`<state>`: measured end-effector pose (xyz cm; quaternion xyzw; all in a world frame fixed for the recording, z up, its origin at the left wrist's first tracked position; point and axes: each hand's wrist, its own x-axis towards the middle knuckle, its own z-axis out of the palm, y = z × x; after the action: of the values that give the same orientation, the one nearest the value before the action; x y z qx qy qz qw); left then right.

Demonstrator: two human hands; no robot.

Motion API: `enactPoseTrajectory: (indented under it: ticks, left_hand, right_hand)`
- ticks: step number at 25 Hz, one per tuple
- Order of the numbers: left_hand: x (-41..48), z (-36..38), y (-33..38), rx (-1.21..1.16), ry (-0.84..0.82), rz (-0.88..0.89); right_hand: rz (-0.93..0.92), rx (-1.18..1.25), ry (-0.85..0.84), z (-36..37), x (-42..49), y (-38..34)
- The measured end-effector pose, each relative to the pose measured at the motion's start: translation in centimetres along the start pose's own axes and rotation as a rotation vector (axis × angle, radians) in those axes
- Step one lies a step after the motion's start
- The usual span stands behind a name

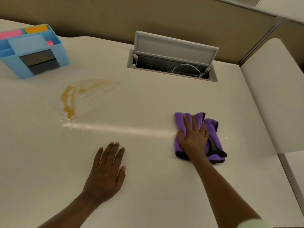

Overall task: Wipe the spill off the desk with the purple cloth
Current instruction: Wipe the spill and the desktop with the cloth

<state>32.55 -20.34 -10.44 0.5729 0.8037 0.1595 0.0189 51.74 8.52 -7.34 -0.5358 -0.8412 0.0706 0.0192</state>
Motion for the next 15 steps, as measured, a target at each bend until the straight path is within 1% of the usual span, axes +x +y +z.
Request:
enactPoseTrajectory:
  ticks: [1, 2, 3, 4, 6, 7, 8, 9, 10, 12, 14, 15]
  left_hand:
    - [0.1, -0.1, 0.1, 0.004, -0.004, 0.003]
    - [0.1, -0.2, 0.1, 0.009, -0.005, 0.005]
    - [0.1, -0.3, 0.1, 0.012, -0.011, 0.006]
    - [0.1, -0.3, 0.1, 0.009, -0.014, 0.005]
    - [-0.1, -0.5, 0.1, -0.003, -0.008, -0.008]
    - [-0.1, -0.6, 0.2, -0.009, -0.005, -0.011]
    - [-0.1, -0.6, 0.3, -0.013, -0.001, -0.013]
    - [-0.1, -0.6, 0.2, -0.014, 0.002, -0.015]
    - [-0.1, -0.6, 0.2, -0.009, 0.005, -0.008]
    - [0.0, -0.7, 0.2, 0.012, 0.020, 0.017]
    - [0.1, -0.4, 0.1, 0.047, 0.058, 0.019]
    - [0.2, -0.1, 0.1, 0.059, 0.078, 0.012]
  right_hand:
    - [0.091, 0.025, -0.002, -0.5, 2.1, -1.2]
    - [0.131, 0.051, -0.020, -0.8, 3.4, -3.3]
    - [0.114, 0.063, -0.016, -0.6, 3.2, -5.6]
    - [0.038, 0.054, 0.026, 0.2, 1.8, -7.4]
    - [-0.248, 0.042, 0.025, 2.0, -4.0, -8.6]
    - [-0.371, 0.037, -0.028, 2.3, -6.5, -7.4]
    - [-0.444, 0.040, -0.083, 2.1, -7.2, -5.6]
    - [-0.477, 0.056, -0.118, 1.7, -5.8, -3.9]
    - [-0.452, 0.034, -0.101, 1.4, -3.2, -2.3]
    - [-0.277, -0.033, -0.055, 0.2, 3.5, -1.7]
    - [-0.030, -0.024, -0.038, -0.4, 9.8, -5.3]
    - [0.053, 0.007, -0.054, -0.4, 11.7, -8.2]
